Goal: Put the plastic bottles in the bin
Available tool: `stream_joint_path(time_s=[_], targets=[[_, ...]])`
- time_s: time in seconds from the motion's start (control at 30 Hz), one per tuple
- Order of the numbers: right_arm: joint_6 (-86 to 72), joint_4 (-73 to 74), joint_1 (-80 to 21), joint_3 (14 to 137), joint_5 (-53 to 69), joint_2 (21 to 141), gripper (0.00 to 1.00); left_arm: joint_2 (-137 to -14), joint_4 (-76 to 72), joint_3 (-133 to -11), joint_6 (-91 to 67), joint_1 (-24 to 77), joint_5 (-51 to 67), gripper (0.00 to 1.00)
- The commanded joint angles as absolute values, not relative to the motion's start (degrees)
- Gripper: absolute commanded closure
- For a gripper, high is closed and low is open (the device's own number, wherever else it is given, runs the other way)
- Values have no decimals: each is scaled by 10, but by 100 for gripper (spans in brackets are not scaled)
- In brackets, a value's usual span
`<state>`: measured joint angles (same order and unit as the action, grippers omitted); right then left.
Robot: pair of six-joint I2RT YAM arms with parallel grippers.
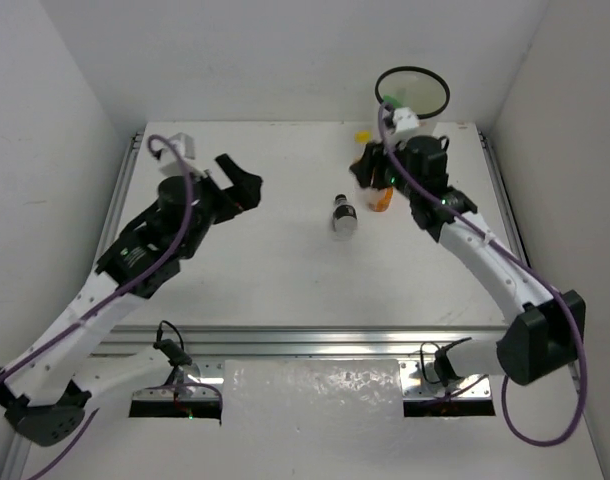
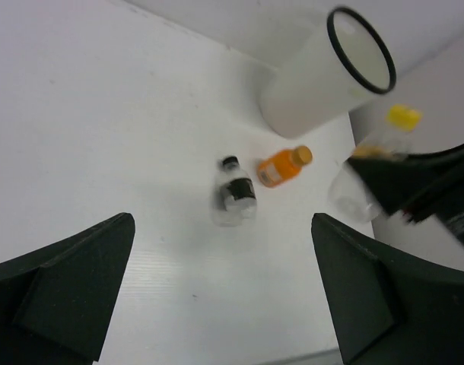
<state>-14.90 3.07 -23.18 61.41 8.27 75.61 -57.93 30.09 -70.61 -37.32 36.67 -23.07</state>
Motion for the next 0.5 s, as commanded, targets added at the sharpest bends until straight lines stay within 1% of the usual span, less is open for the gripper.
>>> stream_joint_path(time_s=[0.0,0.03,0.1,0.13,0.2,0.23,0.27,0.3,0.33,0.37,0.4,0.43,0.47], targets=[[-212,-29,-168,714,-139,804,100,-525,353,-672,-332,364,-329,0],[-214,-42,-143,753,-153,840,100,-514,356,-650,-324,364,-317,0],[-213,-59,-124,808,-178,884,100,-481,356,-626,-303,365,-305,0],[-208,-57,-110,879,-181,936,100,-469,357,-604,-296,365,-295,0],[-186,-29,-98,965,-191,999,99,-441,361,-585,-281,364,-290,0],[-180,1,-89,1063,-192,1070,98,-433,362,-569,-278,364,-299,0],[-165,20,-85,1114,-195,1107,95,-424,365,-563,-273,364,-301,0],[-154,29,-79,1195,-209,1144,90,-419,365,-552,-272,365,-309,0],[-129,28,-78,1224,-218,1208,84,-415,366,-547,-271,364,-313,0],[-117,24,-77,1250,-225,1236,77,-410,365,-544,-270,364,-312,0],[-103,13,-76,1288,-229,1258,72,-406,362,-536,-265,365,-309,0],[-94,11,-76,1300,-233,1279,63,-403,360,-532,-264,365,-306,0],[-81,11,-76,1308,-237,1301,14,-397,356,-528,-258,365,-302,0]])
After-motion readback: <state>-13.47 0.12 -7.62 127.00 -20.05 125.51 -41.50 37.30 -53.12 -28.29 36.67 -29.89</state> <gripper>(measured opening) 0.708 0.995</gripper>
